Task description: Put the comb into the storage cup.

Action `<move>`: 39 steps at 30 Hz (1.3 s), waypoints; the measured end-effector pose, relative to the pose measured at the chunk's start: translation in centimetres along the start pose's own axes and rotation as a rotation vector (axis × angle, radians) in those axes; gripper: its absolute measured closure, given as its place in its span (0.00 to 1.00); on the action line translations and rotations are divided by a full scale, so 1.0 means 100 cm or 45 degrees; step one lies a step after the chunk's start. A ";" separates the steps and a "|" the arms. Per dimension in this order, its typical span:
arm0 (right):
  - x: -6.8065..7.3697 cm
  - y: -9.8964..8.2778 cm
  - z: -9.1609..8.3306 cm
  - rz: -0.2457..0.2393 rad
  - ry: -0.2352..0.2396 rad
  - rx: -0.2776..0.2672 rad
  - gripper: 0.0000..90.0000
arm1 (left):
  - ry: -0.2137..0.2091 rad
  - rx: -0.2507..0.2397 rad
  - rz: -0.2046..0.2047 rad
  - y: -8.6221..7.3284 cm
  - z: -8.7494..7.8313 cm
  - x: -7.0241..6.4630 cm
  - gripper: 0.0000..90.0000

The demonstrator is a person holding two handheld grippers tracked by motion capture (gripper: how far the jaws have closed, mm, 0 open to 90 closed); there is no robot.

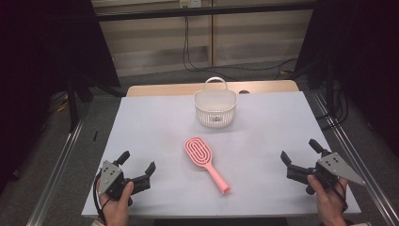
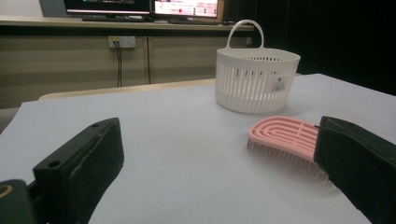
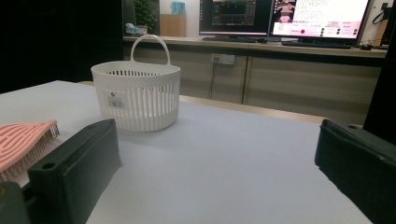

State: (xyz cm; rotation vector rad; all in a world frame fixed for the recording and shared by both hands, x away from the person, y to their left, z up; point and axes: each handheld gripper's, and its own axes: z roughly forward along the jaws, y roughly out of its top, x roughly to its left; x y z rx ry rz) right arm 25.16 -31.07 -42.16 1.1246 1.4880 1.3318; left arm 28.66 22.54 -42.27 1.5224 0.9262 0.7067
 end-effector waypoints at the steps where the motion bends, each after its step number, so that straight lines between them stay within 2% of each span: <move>1: 0.000 0.000 0.000 0.002 0.003 0.000 0.00 | 0.005 -0.001 0.002 0.000 0.000 0.000 0.02; 13: 0.001 0.000 -0.001 -0.011 0.031 -0.001 0.00 | -0.010 0.005 0.009 0.000 0.002 0.000 0.02; 17: 0.002 -0.001 0.000 -0.015 0.071 -0.010 0.00 | -0.014 0.005 0.014 0.001 0.003 -0.001 0.02; 24: 0.005 -0.003 0.004 -0.004 0.113 0.025 0.00 | -0.008 0.009 0.020 0.000 0.001 -0.001 0.02; 35: 0.012 -0.002 0.007 -0.027 0.136 0.014 0.00 | -0.041 0.008 0.030 0.002 0.003 -0.004 0.02; 39: 0.011 -0.002 0.009 -0.026 0.136 0.017 0.00 | -0.054 0.001 0.061 0.005 0.007 -0.008 0.02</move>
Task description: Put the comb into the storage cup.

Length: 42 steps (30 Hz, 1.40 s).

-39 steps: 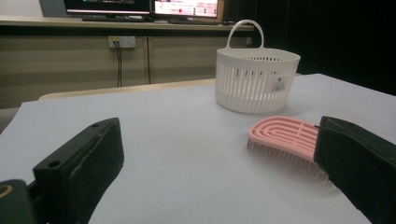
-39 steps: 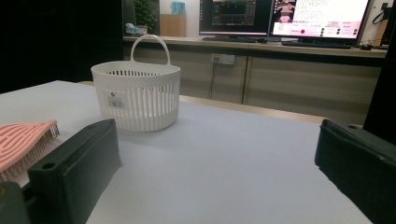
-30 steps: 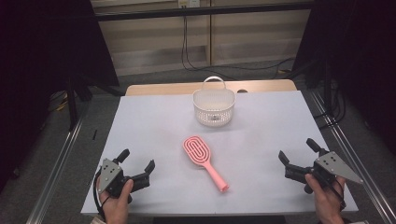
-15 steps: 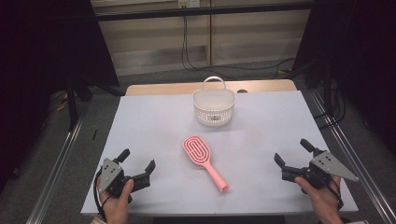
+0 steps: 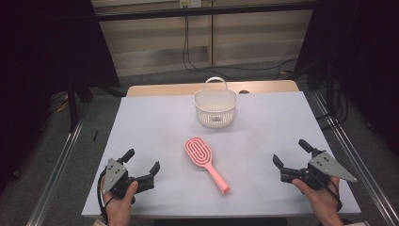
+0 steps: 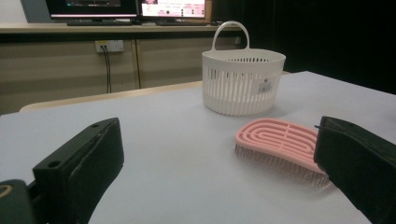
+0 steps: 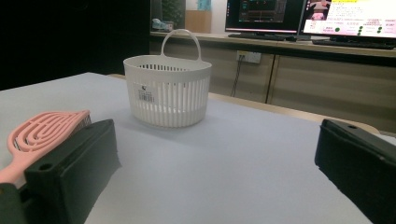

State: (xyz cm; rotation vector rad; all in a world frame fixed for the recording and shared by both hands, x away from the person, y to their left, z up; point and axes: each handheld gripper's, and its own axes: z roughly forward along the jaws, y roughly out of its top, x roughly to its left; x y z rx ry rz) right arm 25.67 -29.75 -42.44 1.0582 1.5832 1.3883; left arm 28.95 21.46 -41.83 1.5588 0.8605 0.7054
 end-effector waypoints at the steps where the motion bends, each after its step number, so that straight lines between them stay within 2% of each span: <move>1: 0.000 0.000 0.000 0.000 0.001 -0.001 0.00 | -0.013 -0.008 0.009 0.002 0.001 -0.001 0.02; 3: 0.000 0.000 0.000 0.000 0.004 0.000 0.00 | -0.020 -0.020 -0.007 0.004 0.003 -0.003 0.02; 5: 0.000 0.000 0.000 0.000 0.007 0.000 0.00 | -0.022 -0.018 0.000 0.005 0.003 -0.003 0.02; 6: 0.000 0.000 0.000 0.000 0.012 -0.003 0.00 | -0.029 -0.022 -0.018 0.006 0.004 -0.003 0.02; 7: 0.000 0.000 0.000 -0.005 0.010 -0.001 0.00 | -0.082 -0.012 -0.051 0.009 0.005 -0.005 0.02; 8: 0.000 0.000 0.000 -0.005 0.007 -0.001 0.00 | -0.098 -0.003 -0.028 0.010 0.006 -0.006 0.02; 11: 0.001 0.000 -0.001 -0.005 0.003 -0.002 0.00 | -0.095 -0.012 -0.028 0.011 0.008 -0.008 0.02; 12: 0.001 0.000 -0.001 -0.007 0.006 -0.007 0.00 | -0.102 -0.007 -0.015 0.011 0.009 -0.009 0.02; 14: 0.001 0.000 -0.001 -0.005 0.008 -0.013 0.00 | -0.083 0.014 0.027 0.012 0.013 -0.012 0.02; 17: 0.001 0.000 -0.001 0.000 0.006 -0.011 0.00 | -0.110 0.016 0.013 0.013 0.016 -0.014 0.02; 22: 0.001 0.000 -0.001 -0.008 0.004 -0.008 0.00 | -0.150 0.019 0.029 0.014 0.022 -0.019 0.02; 27: 0.001 -0.001 0.000 -0.015 0.001 0.000 0.00 | -0.168 0.005 0.023 0.016 0.023 -0.020 0.02; 33: 0.001 0.000 -0.001 -0.007 -0.004 -0.004 0.00 | -0.190 0.006 0.031 0.018 0.034 -0.028 0.02; 38: 0.001 0.000 -0.002 -0.003 0.001 -0.008 0.00 | -0.226 -0.014 0.027 0.024 0.040 -0.032 0.01; 42: 0.001 0.000 -0.002 -0.002 0.004 -0.006 0.00 | -0.249 -0.034 0.050 0.027 0.046 -0.036 0.03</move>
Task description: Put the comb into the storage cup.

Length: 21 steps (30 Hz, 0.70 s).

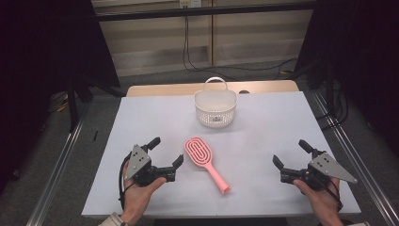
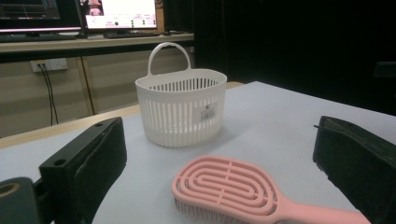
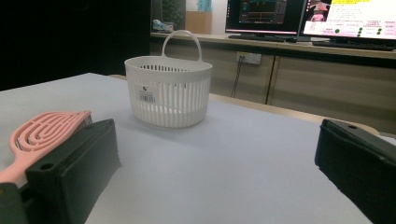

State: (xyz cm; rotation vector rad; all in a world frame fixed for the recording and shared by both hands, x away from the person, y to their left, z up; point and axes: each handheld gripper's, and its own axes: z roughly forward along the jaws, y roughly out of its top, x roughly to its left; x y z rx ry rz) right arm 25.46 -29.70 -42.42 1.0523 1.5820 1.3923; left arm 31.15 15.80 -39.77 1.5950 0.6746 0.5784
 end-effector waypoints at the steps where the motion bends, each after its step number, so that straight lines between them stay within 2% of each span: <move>1: 0.000 0.000 0.000 0.002 0.002 -0.002 0.00 | -0.004 -0.006 -0.002 0.000 0.002 0.000 0.03; 5: 0.000 0.000 0.000 0.002 0.001 -0.001 0.00 | 0.001 0.004 0.024 -0.002 0.008 -0.002 0.03; 8: 0.000 0.000 0.000 0.001 -0.004 -0.006 0.00 | -0.015 0.006 0.030 -0.001 0.014 -0.003 0.03; 14: 0.000 0.000 0.000 0.006 0.000 -0.006 0.00 | -0.011 -0.021 0.014 0.003 0.021 -0.004 0.04; 17: -0.001 0.000 -0.001 0.008 -0.002 -0.012 0.00 | 0.008 -0.037 0.007 0.005 0.027 -0.003 0.04; 21: -0.002 0.000 -0.001 0.011 -0.007 -0.013 0.00 | 0.002 -0.013 0.022 0.003 0.032 -0.003 0.06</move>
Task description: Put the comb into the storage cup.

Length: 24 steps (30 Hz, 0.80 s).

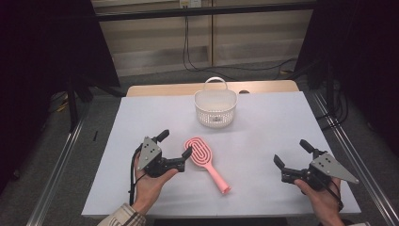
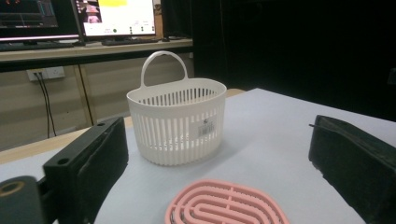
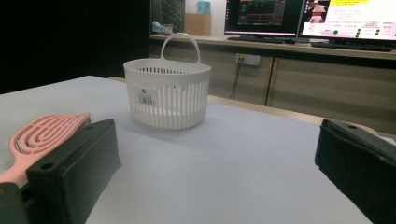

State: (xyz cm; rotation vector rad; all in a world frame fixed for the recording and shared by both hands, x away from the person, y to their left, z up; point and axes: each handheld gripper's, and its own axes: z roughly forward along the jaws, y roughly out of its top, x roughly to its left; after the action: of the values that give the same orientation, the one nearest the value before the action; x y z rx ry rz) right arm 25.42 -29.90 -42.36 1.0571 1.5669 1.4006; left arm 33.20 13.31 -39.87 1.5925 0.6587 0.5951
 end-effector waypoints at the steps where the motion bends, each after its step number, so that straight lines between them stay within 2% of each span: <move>1: 0.000 0.000 0.000 0.000 0.000 0.000 0.00 | 0.000 0.000 0.000 0.000 0.000 0.000 0.06; 6: 0.001 0.000 0.000 -0.005 0.013 -0.002 0.00 | -0.023 0.008 -0.006 -0.001 0.004 -0.002 0.10; 8: 0.001 0.000 0.000 -0.004 0.012 0.000 0.00 | -0.056 0.007 -0.005 -0.002 0.008 -0.004 0.16; 10: 0.001 0.000 0.000 -0.004 0.012 0.000 0.00 | -0.037 0.003 0.006 -0.003 0.011 -0.006 0.18; 14: 0.001 0.000 0.000 -0.007 0.023 0.002 0.00 | -0.056 0.029 -0.018 -0.012 0.013 -0.010 0.31; 16: 0.001 0.000 0.000 -0.008 0.025 -0.001 0.00 | -0.077 0.043 -0.075 -0.013 0.015 -0.011 0.35; 18: 0.001 0.000 0.000 -0.006 0.024 0.002 0.00 | -0.062 0.032 -0.062 -0.013 0.014 -0.011 0.40; 20: 0.001 0.000 0.000 -0.004 0.024 0.003 0.00 | -0.075 0.031 -0.069 -0.013 0.015 -0.010 0.45; 21: 0.001 0.000 0.000 -0.004 0.024 0.002 0.00 | -0.086 0.030 -0.094 -0.013 0.015 -0.010 0.48; 22: 0.002 0.000 0.000 -0.005 0.024 0.003 0.00 | -0.086 0.025 -0.094 -0.013 0.015 -0.009 0.52; 24: 0.002 0.000 0.000 -0.007 0.022 0.001 0.00 | -0.093 0.025 -0.087 -0.013 0.016 -0.009 0.53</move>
State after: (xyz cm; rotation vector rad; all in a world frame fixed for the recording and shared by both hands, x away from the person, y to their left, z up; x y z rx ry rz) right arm 25.35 -29.75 -42.38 1.0433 1.5820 1.4088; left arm 33.60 11.71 -41.38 1.5957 0.6632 0.4789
